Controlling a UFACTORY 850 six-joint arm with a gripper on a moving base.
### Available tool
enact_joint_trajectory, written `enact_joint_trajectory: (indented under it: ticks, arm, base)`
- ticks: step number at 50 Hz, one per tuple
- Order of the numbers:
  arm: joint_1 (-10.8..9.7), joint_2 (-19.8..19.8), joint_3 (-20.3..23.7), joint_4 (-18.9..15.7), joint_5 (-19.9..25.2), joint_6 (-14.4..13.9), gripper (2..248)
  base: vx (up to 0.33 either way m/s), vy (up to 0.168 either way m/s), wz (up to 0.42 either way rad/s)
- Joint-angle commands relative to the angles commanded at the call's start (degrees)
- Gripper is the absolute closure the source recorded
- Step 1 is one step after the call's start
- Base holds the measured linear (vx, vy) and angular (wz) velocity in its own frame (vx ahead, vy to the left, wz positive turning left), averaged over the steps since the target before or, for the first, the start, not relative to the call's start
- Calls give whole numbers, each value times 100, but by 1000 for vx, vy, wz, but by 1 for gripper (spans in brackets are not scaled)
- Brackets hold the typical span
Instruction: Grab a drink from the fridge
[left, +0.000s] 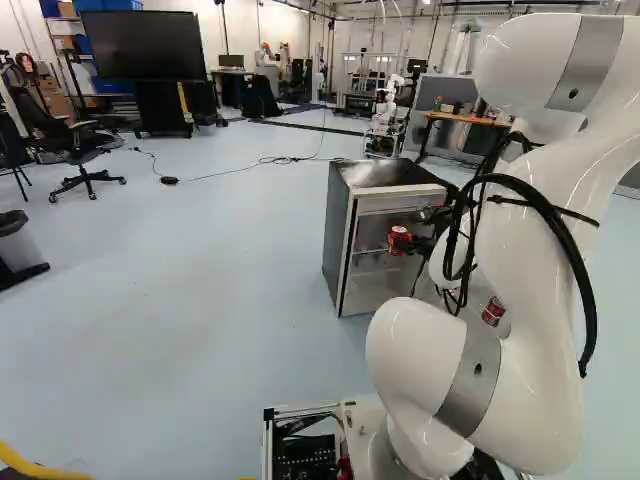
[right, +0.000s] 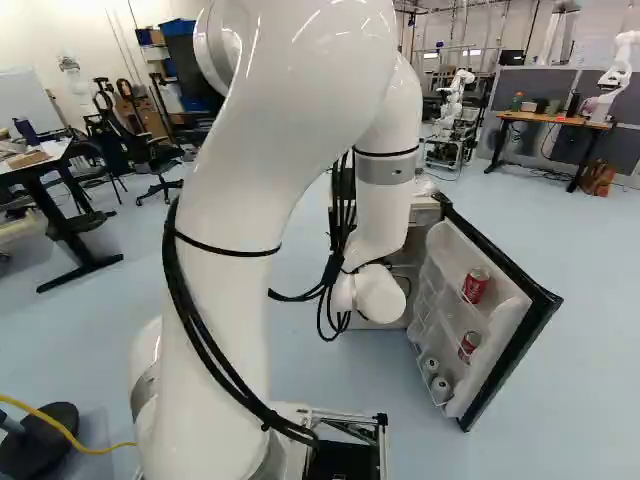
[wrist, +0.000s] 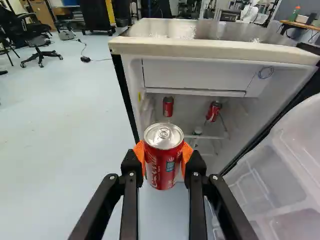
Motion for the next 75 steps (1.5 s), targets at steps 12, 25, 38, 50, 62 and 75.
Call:
enact_joint_trajectory:
  ticks: [12,25,38,50,62,75]
  arm:
    - [2,259,91,0,0,0,158]
    - [4,536,179,0,0,0,158]
    - [8,807,255,0,0,0,158]
    - [38,1012,265,0,-30,0,158]
    - [97,1166,209,0,-53,0,158]
    - [176,1323,141,0,-53,0,158]
  base:
    - [0,0,0]
    - [0,0,0]
    - [0,0,0]
    - [0,0,0]
    - [0,0,0]
    - [0,0,0]
